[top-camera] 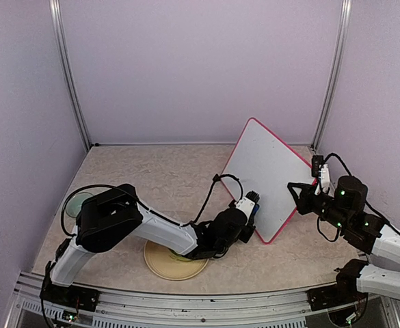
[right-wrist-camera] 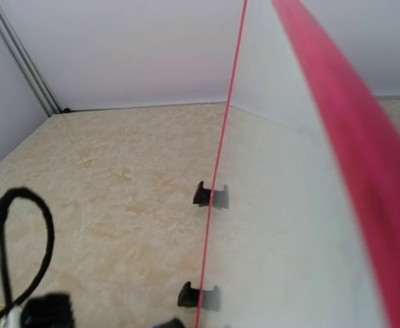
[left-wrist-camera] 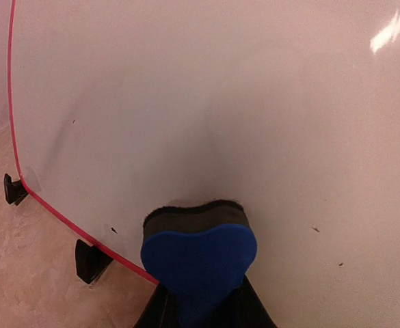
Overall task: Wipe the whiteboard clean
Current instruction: Erase the center of the whiteboard.
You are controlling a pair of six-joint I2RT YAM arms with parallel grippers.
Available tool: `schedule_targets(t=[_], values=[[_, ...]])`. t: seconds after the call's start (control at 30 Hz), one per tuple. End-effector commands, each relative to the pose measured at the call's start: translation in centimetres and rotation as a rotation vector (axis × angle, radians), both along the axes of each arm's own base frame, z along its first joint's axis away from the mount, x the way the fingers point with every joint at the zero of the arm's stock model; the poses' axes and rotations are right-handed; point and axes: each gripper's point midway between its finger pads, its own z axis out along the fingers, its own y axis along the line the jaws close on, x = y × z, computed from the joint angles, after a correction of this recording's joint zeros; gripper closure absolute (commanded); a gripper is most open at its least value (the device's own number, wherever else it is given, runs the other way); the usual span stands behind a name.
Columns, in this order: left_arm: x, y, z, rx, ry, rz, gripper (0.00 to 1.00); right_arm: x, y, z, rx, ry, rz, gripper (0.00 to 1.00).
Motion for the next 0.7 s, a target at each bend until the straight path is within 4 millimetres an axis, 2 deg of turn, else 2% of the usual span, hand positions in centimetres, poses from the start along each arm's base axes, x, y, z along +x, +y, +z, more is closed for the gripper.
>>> schedule_targets(t=[0.0,0.23,0.4,0.47,0.53,0.6,0.63,0.67], values=[[-5.1,-3.7,-0.7,-0.007,0.011,-0.193,1.00,-1.1,2.0,1.6,0.093,-0.016,0.116,1.00],[-7.5,-4.7,-0.3,-0.022,0.016,-0.254,1.00,-1.2,2.0,1.6,0.095,-0.016,0.116,1.00],[-8.8,-4.8,1.4,-0.067,-0.002,-0.297,1.00,-1.3,1.9,1.5,0.093,-0.016,0.115,1.00],[-8.3,-4.2,2.5,-0.098,-0.005,-0.277,1.00,-1.3,1.9,1.5,0.092,-0.015,0.114,1.00],[-7.0,-3.2,4.4,-0.145,-0.005,-0.236,1.00,-1.3,1.8,1.5,0.090,-0.018,0.110,1.00],[-5.2,-1.5,6.5,-0.206,0.002,-0.187,1.00,-1.3,1.7,1.5,0.087,-0.018,0.107,1.00],[-3.9,-0.1,7.1,-0.225,0.009,-0.151,1.00,-1.3,1.7,1.4,0.086,-0.017,0.105,1.00],[-3.0,1.1,8.5,-0.264,0.014,-0.122,1.00,-1.3,1.6,1.4,0.085,-0.017,0.104,1.00]])
